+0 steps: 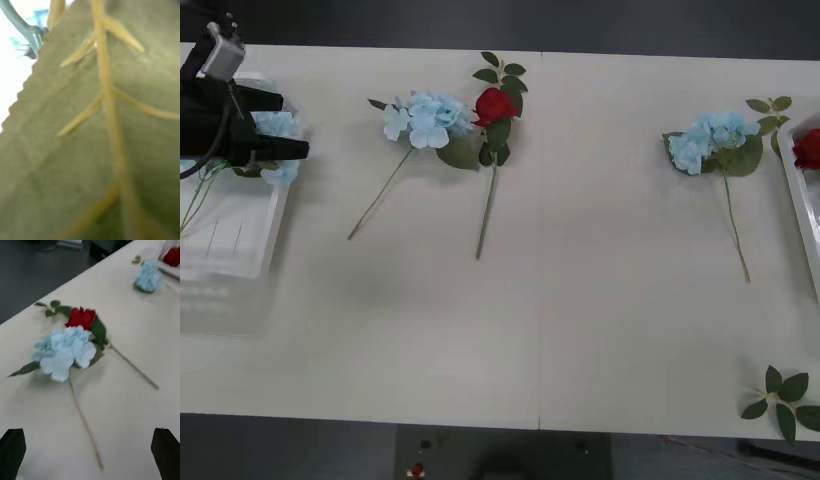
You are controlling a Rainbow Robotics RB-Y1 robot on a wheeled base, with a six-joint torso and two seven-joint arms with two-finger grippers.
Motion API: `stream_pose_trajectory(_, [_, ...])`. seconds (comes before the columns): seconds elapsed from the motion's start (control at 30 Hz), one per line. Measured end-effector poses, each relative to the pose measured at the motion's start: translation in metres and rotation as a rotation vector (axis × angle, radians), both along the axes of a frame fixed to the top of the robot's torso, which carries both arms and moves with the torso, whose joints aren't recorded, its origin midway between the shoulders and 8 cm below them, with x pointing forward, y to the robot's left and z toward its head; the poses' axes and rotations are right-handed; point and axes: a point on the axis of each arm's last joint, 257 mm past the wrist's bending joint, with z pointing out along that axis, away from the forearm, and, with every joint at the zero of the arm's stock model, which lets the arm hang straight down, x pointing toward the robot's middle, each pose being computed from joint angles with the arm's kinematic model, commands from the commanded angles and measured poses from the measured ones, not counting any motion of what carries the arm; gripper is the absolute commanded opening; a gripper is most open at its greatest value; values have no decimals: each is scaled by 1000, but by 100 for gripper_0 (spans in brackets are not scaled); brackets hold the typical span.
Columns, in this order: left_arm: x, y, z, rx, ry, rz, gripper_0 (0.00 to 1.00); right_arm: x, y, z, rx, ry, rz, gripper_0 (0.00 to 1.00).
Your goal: Put the red flowers into the right box and the blue flowers into the left box
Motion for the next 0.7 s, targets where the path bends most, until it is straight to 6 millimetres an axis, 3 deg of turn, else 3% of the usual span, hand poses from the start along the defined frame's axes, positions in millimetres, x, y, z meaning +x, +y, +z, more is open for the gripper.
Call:
stream_pose_trajectory(0.1, [4,31,-22,173,5,26,91,-3,-25,-8,-85,23,-47,0])
stream_pose_trajectory(0.23, [9,45,-38,263,48,100,91,0,-60,-19,-216,29,-106,0])
stream_pose_trajectory(0.5, [34,12,-61,283,46,177,91,-24,-99,-66,-368,169,-200,0])
stream_pose_trajectory(0.7, [67,-29,-59,169,25,301,91,-30,-108,-96,-346,164,-293,0])
